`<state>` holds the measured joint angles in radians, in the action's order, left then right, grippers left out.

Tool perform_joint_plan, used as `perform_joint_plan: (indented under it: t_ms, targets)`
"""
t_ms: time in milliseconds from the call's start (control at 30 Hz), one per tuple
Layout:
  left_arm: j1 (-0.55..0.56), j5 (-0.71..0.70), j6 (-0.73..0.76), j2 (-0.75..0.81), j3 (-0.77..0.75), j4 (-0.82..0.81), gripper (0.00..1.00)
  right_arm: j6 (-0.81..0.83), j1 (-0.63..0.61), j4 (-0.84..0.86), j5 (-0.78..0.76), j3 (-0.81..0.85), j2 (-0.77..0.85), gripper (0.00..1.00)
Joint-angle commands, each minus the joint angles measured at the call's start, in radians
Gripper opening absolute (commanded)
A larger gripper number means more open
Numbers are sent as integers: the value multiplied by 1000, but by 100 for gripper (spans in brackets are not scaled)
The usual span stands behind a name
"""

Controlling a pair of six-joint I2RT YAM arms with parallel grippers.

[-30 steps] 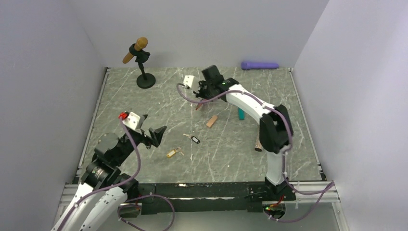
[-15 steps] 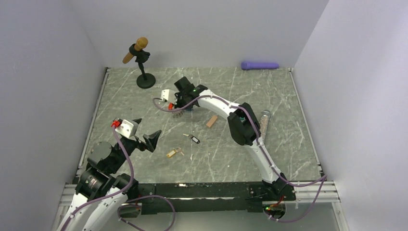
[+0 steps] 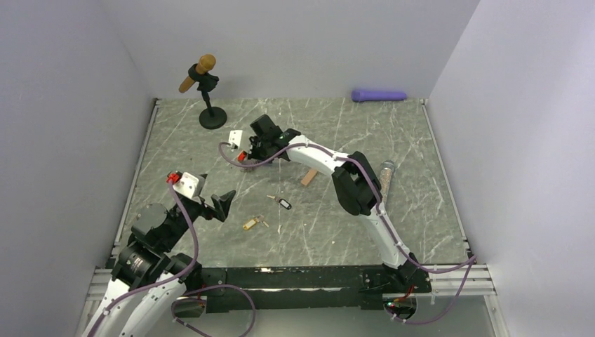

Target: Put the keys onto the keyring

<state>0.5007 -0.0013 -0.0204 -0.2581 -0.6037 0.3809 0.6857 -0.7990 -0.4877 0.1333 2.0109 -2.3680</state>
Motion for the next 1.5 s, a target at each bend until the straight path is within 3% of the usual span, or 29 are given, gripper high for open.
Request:
perform_joint_plan:
  t_ms: [0, 100, 167, 267, 433, 567, 800, 967, 1067, 1100, 1133, 1267, 1467]
  targets:
    - [-4, -8, -20, -21, 5, -27, 98, -68, 14, 69, 36, -10, 75, 18]
    - [-4, -8, -31, -29, 4, -17, 99, -125, 43, 66, 123, -17, 100, 46]
    - [-4, -1, -42, -39, 3, -12, 99, -169, 80, 50, 248, -26, 143, 58]
    - [-4, 17, -65, -66, -5, -11, 99, -208, 130, 27, 395, -71, 232, 66]
    - [-6, 42, -139, -165, -19, -51, 99, -235, 199, -62, 604, -170, 409, 70]
    - [-35, 106, -186, -300, -61, -79, 99, -229, 233, -128, 616, -279, 558, 72]
    - [-294, 433, -297, -508, -205, -109, 99, -255, 332, -118, 540, -508, 877, 74]
    - [-378, 539, -398, -524, -253, -136, 100, -408, 482, -31, 563, -669, 1075, 74]
    - [-381, 504, -408, -447, -227, -143, 99, -514, 597, 36, 635, -766, 1187, 78]
    - [-381, 479, -403, -414, -218, -137, 99, -546, 634, 58, 653, -797, 1221, 95]
    - [-381, 424, -401, -383, -209, -123, 99, -580, 667, 79, 667, -825, 1255, 99]
    - [-381, 278, -365, -261, -180, -80, 99, -720, 779, 166, 648, -919, 1366, 100]
    - [-381, 194, -204, -210, -172, 24, 99, -876, 882, 212, 427, -983, 1454, 100]
